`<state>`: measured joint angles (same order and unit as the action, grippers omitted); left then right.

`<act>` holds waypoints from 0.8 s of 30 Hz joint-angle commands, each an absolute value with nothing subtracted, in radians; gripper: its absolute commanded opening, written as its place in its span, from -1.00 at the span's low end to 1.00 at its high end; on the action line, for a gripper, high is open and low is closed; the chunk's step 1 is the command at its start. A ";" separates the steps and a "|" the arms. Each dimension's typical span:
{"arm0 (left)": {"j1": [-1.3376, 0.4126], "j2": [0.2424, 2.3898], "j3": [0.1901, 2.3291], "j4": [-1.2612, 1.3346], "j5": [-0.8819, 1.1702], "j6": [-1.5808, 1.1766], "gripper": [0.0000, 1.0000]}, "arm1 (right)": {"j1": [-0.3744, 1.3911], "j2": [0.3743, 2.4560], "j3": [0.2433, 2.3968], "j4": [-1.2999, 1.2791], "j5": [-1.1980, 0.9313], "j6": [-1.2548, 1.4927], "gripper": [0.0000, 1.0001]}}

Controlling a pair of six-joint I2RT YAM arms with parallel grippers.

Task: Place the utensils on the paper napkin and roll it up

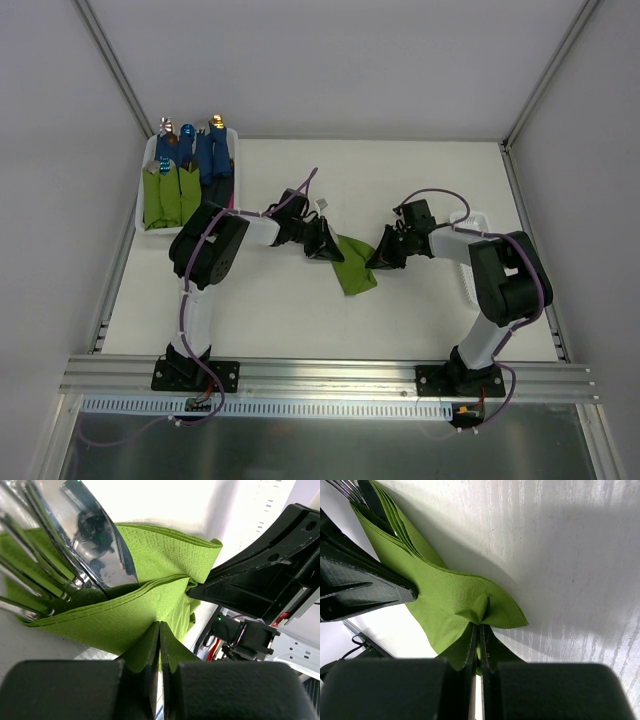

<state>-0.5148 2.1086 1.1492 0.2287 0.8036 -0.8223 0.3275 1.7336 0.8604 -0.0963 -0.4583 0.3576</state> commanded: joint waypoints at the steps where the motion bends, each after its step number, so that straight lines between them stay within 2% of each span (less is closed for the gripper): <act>1: -0.502 2.141 1.146 0.229 0.761 -0.799 -1.00 | 0.339 1.694 0.888 -0.149 -0.425 0.339 -1.00; 12: -0.485 2.166 1.157 0.175 0.718 -0.792 -1.00 | 0.374 1.615 0.980 -0.184 -0.448 0.362 -1.00; 24: -0.486 2.160 1.152 0.175 0.715 -0.788 -1.00 | 0.469 1.666 1.014 -0.138 -0.514 0.448 -0.95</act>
<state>-0.4953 2.1265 1.1614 0.2329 0.8028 -0.8261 0.4492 1.6676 0.9726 -0.1829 -0.4648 0.4026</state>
